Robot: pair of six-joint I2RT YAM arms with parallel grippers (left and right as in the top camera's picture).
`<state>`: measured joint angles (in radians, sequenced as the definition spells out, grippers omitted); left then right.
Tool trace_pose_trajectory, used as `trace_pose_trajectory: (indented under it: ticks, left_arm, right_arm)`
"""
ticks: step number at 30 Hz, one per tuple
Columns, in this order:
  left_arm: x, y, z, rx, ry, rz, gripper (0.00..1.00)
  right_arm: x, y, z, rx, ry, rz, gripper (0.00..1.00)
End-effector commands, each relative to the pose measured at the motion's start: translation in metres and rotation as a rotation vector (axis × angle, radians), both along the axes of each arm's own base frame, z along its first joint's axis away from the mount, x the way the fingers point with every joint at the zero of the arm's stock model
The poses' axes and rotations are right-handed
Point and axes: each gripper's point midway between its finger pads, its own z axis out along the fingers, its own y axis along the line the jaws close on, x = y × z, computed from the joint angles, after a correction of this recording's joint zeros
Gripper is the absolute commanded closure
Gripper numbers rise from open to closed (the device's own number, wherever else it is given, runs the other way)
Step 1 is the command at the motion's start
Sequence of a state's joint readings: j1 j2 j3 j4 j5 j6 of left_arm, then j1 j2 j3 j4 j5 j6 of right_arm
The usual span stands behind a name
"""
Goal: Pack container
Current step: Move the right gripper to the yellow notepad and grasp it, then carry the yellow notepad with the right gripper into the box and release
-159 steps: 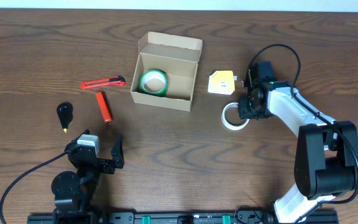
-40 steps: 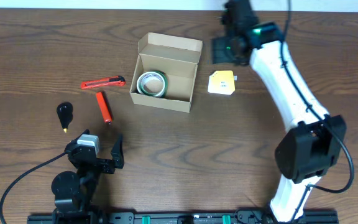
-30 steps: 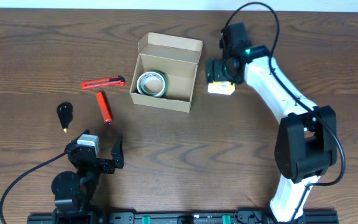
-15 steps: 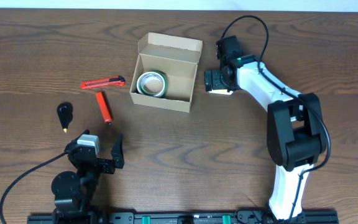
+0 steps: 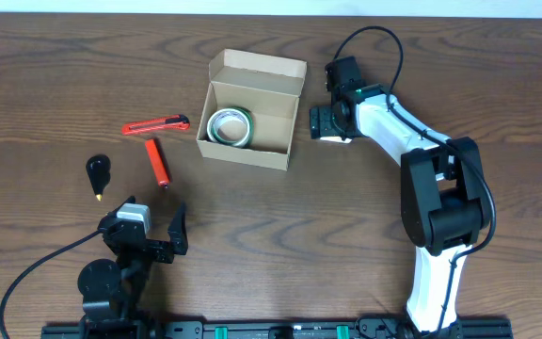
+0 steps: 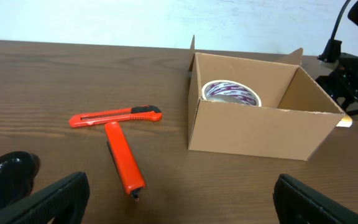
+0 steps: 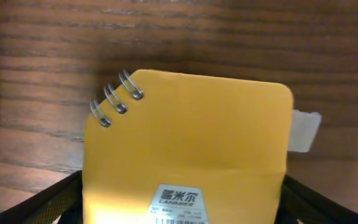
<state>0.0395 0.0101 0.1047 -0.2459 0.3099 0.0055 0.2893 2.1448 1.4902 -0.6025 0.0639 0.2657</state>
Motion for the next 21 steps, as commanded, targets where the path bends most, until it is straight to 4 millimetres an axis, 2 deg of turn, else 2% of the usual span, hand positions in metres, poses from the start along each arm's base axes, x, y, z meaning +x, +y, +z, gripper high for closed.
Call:
trace_pose_trajectory:
  ticks: [1, 7, 11, 17, 21]
  left_arm:
    - [0.000, 0.002, -0.012, 0.015, 0.020, 0.006, 0.05]
    - [0.000, 0.002, -0.012, 0.015, 0.020, 0.006, 0.05]
    - [0.000, 0.002, -0.012, 0.016, 0.020, 0.005, 0.05]
    - [0.000, 0.002, -0.012, 0.016, 0.020, 0.005, 0.05]
    - [0.001, 0.002, -0.012, 0.016, 0.020, 0.006, 0.05]
  right_arm:
    - [-0.008, -0.005, -0.022, -0.043, 0.045, -0.014, 0.23]
    - [-0.006, -0.002, -0.013, -0.023, 0.052, -0.009, 0.24]
    - [0.001, -0.001, 0.009, -0.019, 0.035, -0.011, 0.24]
    - [0.015, -0.004, 0.073, -0.004, -0.024, -0.017, 0.25]
    - [0.021, -0.001, 0.125, 0.009, -0.102, 0.013, 0.25]
